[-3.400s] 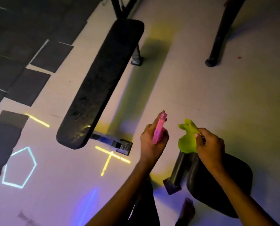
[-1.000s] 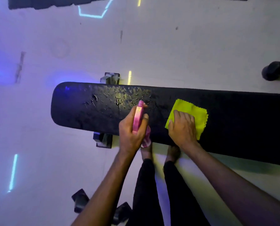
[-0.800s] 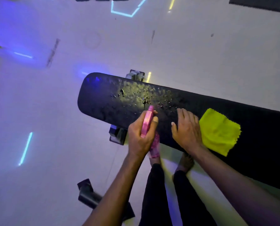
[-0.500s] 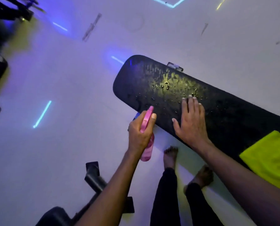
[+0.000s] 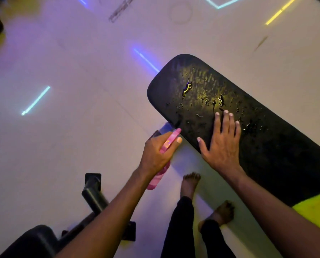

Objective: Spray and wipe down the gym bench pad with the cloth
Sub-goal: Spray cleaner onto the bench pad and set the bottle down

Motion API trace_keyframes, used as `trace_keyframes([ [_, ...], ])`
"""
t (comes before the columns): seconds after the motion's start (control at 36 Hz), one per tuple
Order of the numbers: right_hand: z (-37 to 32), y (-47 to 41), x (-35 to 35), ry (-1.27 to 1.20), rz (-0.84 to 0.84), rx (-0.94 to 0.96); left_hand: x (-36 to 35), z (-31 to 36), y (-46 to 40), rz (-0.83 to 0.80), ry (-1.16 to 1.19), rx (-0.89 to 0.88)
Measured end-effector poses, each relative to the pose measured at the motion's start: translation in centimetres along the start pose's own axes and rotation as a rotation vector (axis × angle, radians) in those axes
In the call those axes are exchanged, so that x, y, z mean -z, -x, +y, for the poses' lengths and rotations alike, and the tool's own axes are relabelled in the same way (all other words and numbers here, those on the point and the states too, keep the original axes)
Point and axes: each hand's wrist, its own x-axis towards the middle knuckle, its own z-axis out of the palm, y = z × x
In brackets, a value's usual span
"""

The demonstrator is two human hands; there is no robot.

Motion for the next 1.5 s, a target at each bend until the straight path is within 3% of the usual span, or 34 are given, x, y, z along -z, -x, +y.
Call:
trace_keyframes([
  [0.25, 5.9, 5.2, -0.2, 0.041, 0.008, -0.103, -3.9, 1.8, 2.3, -0.22, 0.031, -0.097],
  [0.61, 13.1, 14.7, -0.3, 0.052, 0.015, -0.383, -9.9, 5.0, 4.4, -0.552, -0.116, -0.249],
  [0.75, 14.3, 17.1, -0.2, 0.025, 0.005, -0.41, -11.4, 6.4, 4.4, -0.59, -0.228, -0.254],
  [0.86, 14.6, 18.2, 0.3, -0.02, 0.002, -0.421, -11.6, 6.7, 4.8, -0.644, -0.18, -0.242],
  [1.06, 16.1, 20.4, 1.5, -0.111, 0.058, -0.475, -12.6, 10.1, 4.8, -0.521, -0.126, -0.32],
  [1.25, 19.0, 23.4, 2.3, -0.131, -0.013, -0.55, -14.5, 18.3, 5.6, -0.391, 0.059, -0.411],
  [1.36, 20.9, 24.2, 2.4, -0.095, -0.004, -0.436, -16.6, 22.8, 5.9, -0.332, 0.145, -0.47],
  [1.5, 23.3, 24.1, 3.2, -0.136, 0.144, -0.362, -20.2, 25.8, 6.2, -0.322, 0.161, -0.517],
])
